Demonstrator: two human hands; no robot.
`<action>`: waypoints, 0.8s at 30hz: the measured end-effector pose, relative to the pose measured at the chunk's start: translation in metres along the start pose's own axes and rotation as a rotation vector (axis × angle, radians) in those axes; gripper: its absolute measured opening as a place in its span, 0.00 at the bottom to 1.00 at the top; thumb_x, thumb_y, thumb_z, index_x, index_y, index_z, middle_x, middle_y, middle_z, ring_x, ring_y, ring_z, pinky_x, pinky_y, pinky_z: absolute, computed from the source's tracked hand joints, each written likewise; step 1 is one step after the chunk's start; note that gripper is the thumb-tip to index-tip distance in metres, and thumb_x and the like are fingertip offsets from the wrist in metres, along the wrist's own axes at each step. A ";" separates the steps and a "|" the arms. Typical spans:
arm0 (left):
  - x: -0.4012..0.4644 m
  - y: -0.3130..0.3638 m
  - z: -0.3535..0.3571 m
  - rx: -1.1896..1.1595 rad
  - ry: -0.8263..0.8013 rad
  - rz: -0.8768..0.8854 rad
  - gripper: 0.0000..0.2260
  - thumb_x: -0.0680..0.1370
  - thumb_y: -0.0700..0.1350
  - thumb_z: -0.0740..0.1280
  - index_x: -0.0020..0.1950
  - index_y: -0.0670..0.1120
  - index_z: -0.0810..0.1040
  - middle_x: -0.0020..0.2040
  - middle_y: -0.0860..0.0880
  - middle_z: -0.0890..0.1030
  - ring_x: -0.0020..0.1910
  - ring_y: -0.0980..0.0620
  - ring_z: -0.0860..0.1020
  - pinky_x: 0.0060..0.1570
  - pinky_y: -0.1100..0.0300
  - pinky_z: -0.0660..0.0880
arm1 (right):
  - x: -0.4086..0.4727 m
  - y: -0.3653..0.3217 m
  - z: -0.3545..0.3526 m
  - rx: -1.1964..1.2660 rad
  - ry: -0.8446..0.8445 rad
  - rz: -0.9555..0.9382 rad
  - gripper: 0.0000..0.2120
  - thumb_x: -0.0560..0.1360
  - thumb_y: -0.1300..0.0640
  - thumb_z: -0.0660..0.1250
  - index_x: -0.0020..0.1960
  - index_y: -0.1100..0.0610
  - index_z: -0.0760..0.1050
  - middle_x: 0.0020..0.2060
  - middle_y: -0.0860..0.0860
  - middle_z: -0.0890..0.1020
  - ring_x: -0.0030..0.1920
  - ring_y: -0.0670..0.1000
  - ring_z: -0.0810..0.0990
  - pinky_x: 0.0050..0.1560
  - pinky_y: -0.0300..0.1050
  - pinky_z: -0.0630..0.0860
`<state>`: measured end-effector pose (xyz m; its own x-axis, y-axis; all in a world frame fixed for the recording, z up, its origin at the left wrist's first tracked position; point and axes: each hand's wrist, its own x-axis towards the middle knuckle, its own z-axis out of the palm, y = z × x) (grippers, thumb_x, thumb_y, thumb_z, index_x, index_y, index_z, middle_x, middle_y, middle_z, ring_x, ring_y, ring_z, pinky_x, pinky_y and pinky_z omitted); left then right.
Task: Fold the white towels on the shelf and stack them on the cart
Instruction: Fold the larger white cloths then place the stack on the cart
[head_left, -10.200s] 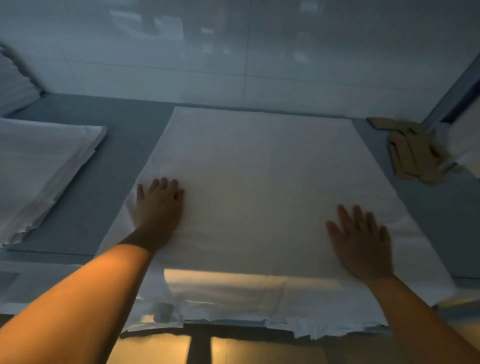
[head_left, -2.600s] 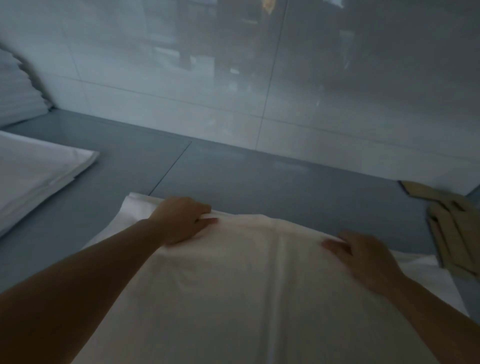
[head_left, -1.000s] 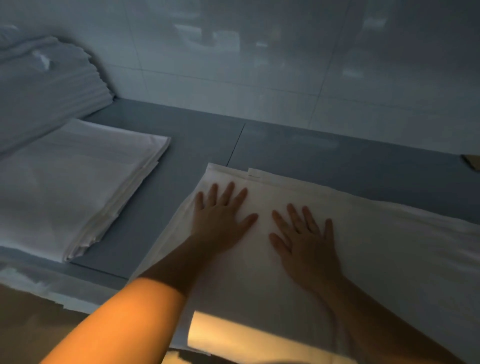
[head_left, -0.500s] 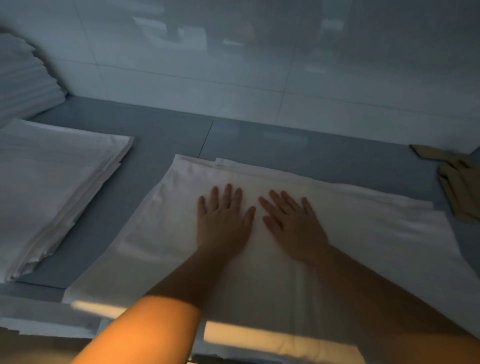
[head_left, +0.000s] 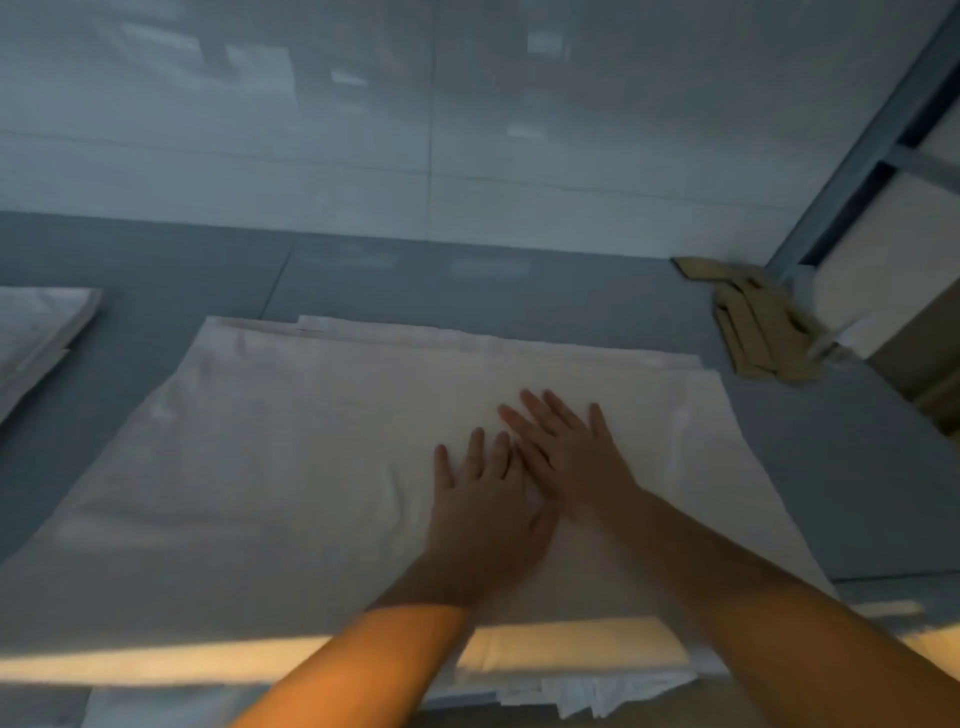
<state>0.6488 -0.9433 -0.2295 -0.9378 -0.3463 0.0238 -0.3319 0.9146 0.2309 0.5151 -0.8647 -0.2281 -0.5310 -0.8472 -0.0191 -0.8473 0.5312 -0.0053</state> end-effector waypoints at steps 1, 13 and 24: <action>-0.001 0.008 0.006 0.043 -0.007 -0.011 0.35 0.77 0.64 0.45 0.78 0.46 0.51 0.79 0.46 0.50 0.77 0.45 0.45 0.69 0.37 0.36 | 0.001 0.012 -0.001 -0.005 -0.010 0.038 0.24 0.81 0.41 0.45 0.76 0.38 0.46 0.77 0.42 0.47 0.77 0.47 0.45 0.73 0.63 0.45; -0.003 0.011 0.015 0.101 0.072 -0.045 0.35 0.75 0.65 0.36 0.79 0.50 0.48 0.79 0.48 0.50 0.78 0.47 0.45 0.72 0.38 0.39 | -0.056 0.045 -0.007 0.076 0.014 0.367 0.24 0.82 0.47 0.47 0.78 0.46 0.50 0.78 0.47 0.50 0.77 0.50 0.47 0.72 0.66 0.45; 0.019 0.021 0.002 0.086 -0.053 -0.094 0.28 0.80 0.61 0.44 0.79 0.53 0.46 0.79 0.50 0.46 0.77 0.47 0.43 0.71 0.36 0.42 | -0.056 0.029 0.005 0.063 0.052 0.193 0.24 0.81 0.41 0.44 0.76 0.37 0.47 0.77 0.42 0.49 0.77 0.48 0.46 0.72 0.66 0.44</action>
<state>0.6234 -0.9302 -0.2257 -0.9056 -0.4216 -0.0463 -0.4237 0.8941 0.1454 0.5201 -0.8017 -0.2322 -0.6849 -0.7282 0.0263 -0.7279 0.6822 -0.0688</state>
